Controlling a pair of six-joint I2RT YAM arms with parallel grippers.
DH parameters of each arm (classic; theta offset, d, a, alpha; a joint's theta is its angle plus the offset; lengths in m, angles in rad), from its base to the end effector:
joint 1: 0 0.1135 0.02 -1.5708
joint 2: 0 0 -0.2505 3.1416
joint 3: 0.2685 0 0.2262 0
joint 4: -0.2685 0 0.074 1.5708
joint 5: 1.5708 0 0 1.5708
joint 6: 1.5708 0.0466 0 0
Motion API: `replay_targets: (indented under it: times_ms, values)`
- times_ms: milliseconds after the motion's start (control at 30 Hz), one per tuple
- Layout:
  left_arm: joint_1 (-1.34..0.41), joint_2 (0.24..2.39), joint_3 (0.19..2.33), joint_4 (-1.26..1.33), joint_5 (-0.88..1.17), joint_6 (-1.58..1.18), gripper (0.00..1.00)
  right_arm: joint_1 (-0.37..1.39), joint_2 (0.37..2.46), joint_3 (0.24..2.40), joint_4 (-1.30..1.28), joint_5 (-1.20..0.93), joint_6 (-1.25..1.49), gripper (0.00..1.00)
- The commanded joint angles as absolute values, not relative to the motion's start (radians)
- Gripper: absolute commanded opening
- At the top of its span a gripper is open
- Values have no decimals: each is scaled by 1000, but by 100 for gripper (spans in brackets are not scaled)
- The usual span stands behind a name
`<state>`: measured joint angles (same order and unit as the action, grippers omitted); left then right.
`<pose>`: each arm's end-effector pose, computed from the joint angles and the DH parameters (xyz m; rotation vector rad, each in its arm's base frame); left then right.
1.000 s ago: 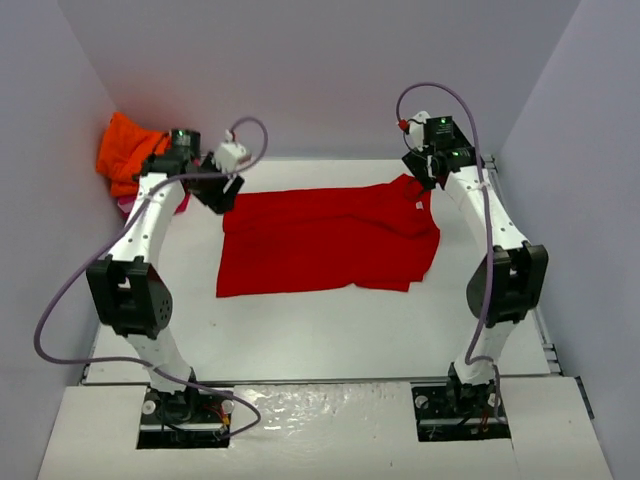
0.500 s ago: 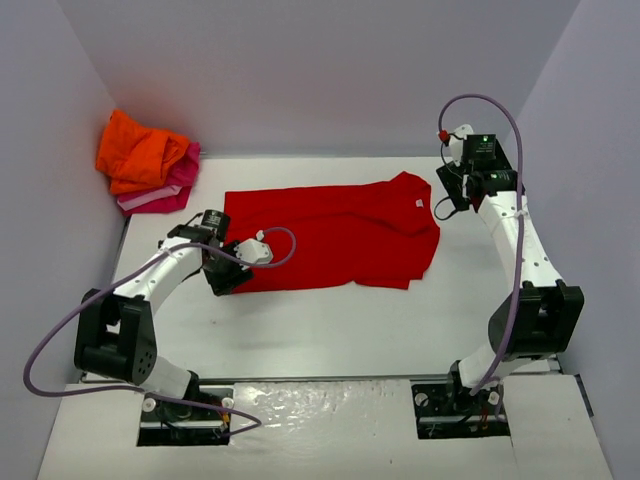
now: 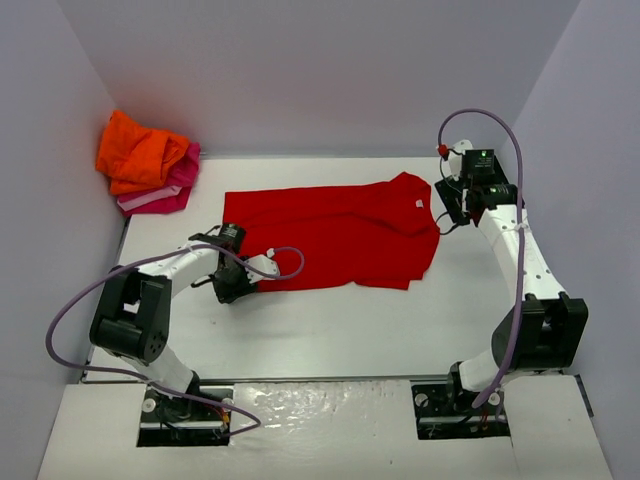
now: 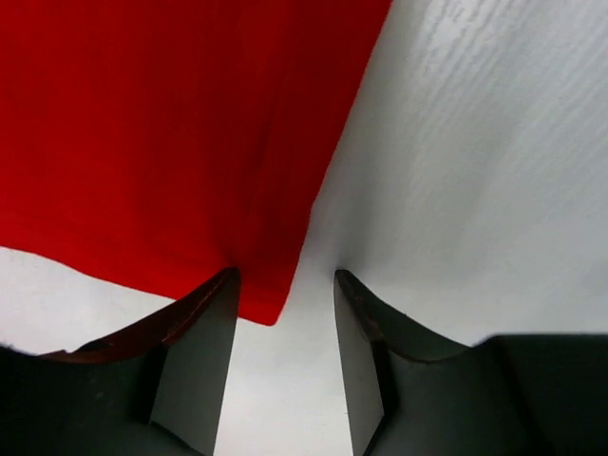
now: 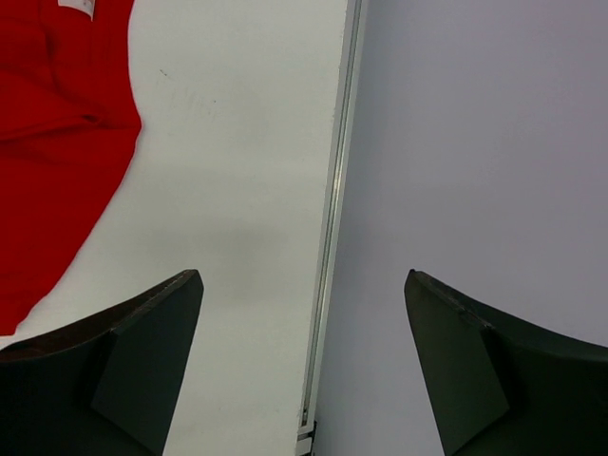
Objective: Fold and stack the t-shirts
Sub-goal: Grap the side of the flattened tshirt closest away from the robot with both arms
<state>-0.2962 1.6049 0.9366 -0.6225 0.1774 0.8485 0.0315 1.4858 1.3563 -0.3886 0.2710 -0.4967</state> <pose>0.2559 -0.0867 0.1606 1.5580 2.3528 -0.1330 0.3263 -0.0022 0.3356 -0.3897 2.0817 -0.5628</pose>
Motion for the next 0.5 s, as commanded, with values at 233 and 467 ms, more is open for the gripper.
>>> replay_targets:
  times_ms: [233,467]
  values:
    - [-298,1677,956,-520,89,822,0,40,1364,1306,-584,-98,-556,75]
    - [-298,1666,984,-526,110,749,0,196,1350,1080,-777,-207,-741,59]
